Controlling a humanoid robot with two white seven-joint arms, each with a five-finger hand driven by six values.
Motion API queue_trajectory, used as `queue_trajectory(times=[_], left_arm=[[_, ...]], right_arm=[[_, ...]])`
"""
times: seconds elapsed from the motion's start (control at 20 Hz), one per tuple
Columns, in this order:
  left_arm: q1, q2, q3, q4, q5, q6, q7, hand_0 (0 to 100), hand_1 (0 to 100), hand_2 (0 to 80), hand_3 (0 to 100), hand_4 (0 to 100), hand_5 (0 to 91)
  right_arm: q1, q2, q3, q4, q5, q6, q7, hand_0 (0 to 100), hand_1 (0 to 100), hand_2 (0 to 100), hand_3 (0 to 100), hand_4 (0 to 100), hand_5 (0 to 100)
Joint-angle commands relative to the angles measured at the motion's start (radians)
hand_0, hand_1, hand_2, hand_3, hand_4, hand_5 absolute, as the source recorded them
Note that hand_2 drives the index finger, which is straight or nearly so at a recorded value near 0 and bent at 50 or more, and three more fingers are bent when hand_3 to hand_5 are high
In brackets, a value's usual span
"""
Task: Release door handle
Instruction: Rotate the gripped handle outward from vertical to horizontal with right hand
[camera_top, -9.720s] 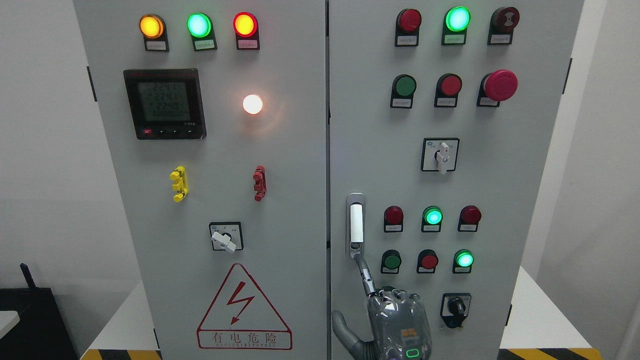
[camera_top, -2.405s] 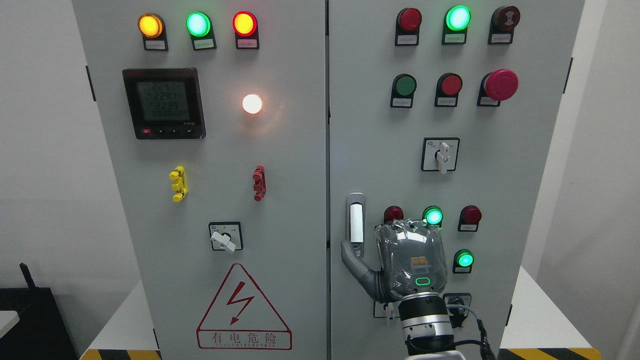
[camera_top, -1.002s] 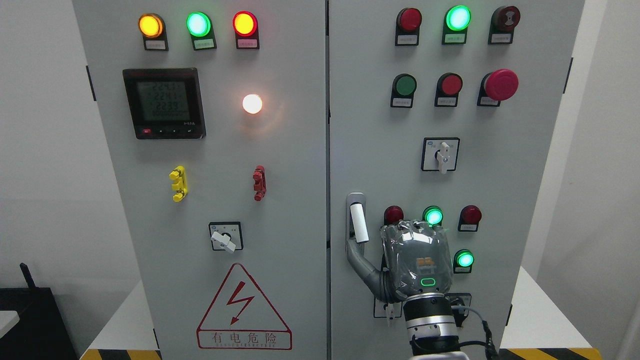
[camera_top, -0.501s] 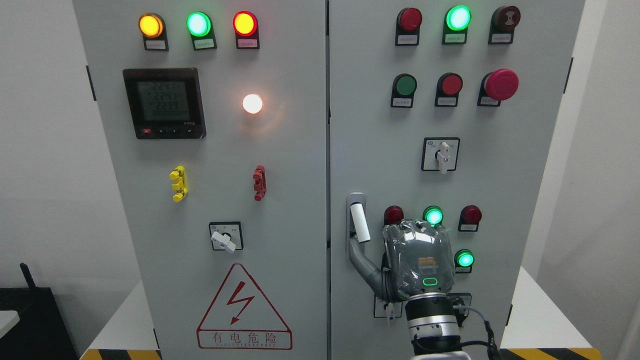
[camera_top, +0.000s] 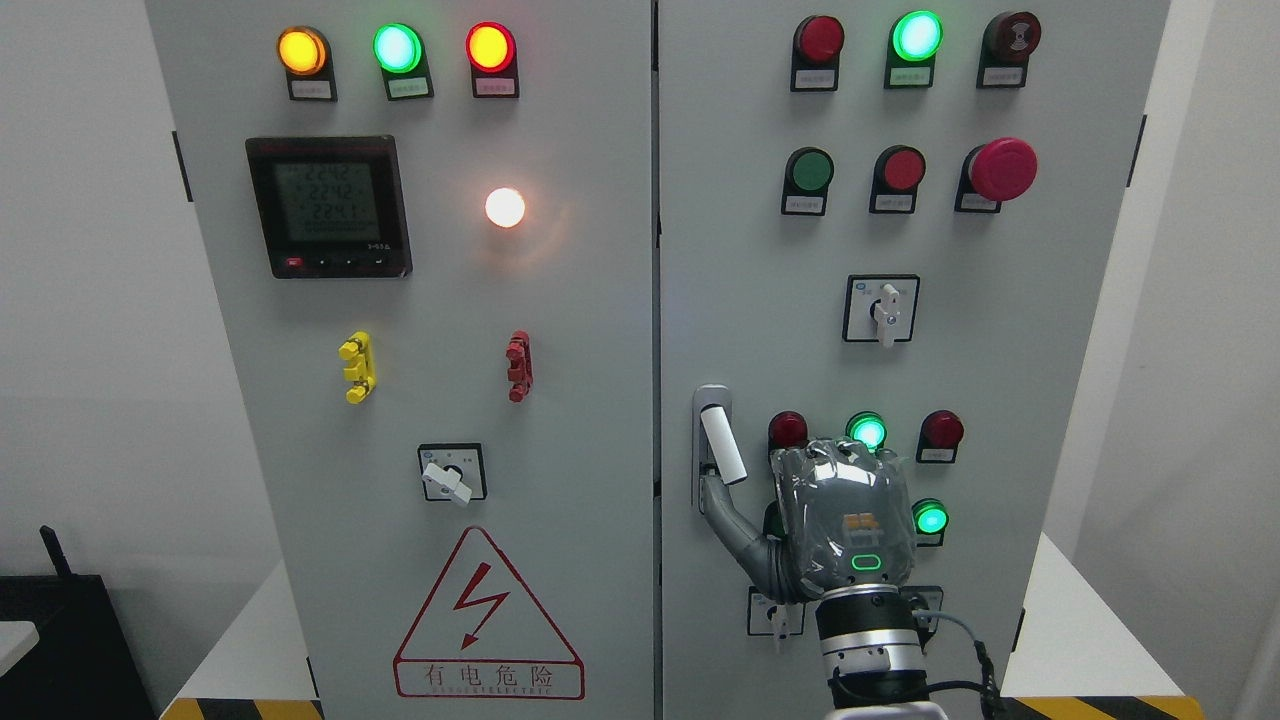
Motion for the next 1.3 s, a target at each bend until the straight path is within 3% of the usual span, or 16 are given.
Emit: queue_trajectory(times=[0.0, 1.25], left_arm=[[0.001, 0.000, 0.011, 0.017, 0.000, 0.001, 0.001, 12, 39, 0.0, 0, 0, 0.0], [0.000, -0.001, 0.011, 0.017, 0.000, 0.001, 0.001, 12, 39, 0.0, 0, 0, 0.0]], right_arm=[[0.000, 0.000, -0.009, -0.002, 0.001, -0.001, 0.000, 37, 0, 97, 100, 100, 96], [0.001, -0.002, -0.019, -0.011, -0.001, -0.002, 0.000, 39, 3, 97, 100, 100, 96]])
